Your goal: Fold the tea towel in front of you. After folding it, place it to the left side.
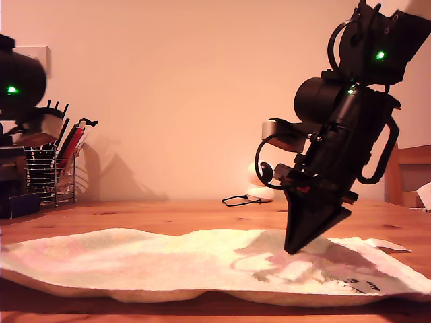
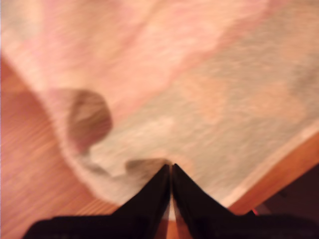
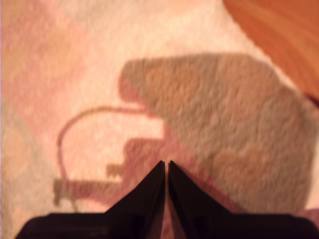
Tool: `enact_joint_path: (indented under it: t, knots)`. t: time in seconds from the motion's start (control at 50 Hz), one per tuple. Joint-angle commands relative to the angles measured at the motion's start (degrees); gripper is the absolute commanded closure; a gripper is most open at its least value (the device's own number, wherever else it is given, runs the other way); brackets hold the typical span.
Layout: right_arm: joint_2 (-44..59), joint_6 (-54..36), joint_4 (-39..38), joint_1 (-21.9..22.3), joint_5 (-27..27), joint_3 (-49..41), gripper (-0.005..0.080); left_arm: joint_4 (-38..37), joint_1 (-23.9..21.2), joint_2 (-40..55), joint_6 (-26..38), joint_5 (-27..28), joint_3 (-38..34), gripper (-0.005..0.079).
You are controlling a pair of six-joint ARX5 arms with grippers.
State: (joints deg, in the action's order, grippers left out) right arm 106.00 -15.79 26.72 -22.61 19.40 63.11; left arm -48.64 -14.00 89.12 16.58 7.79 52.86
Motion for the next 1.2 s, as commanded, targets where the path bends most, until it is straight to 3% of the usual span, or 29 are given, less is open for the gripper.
enact_joint_path:
  t: [0.0,0.22,0.48,0.7,0.86,1.18]
  knots:
    - [1.3,0.4,-0.8,-0.2,-0.9,-0.5,0.0763,0.8,0.7,1.7,-0.2,0.1,-0.5,0.0761]
    - [4.2,0.4,-0.3,0.0,-4.2,-0.5,0.0763,1.3,0.8,5.2,-0.1,0.8,-0.5,0.0761]
    - [4.3,-1.1,1.3,2.7,-13.9,-0.5,0.0763,3.3,0.7,5.8,0.2,0.8,-0.5,0.0756]
    - [4.3,-0.4,1.3,5.1,-13.5,-0.4,0.0763,8.5,0.7,5.8,0.3,0.9,-0.5,0.0756]
    - [4.3,1.3,-2.8,3.5,-11.1,-0.2,0.0763,10.0,0.0,5.8,0.3,1.0,-0.5,0.0755]
    - [2.4,1.3,-10.2,0.2,-13.0,0.8,0.0762,16.9,-4.0,5.7,3.0,2.7,-0.5,0.0762]
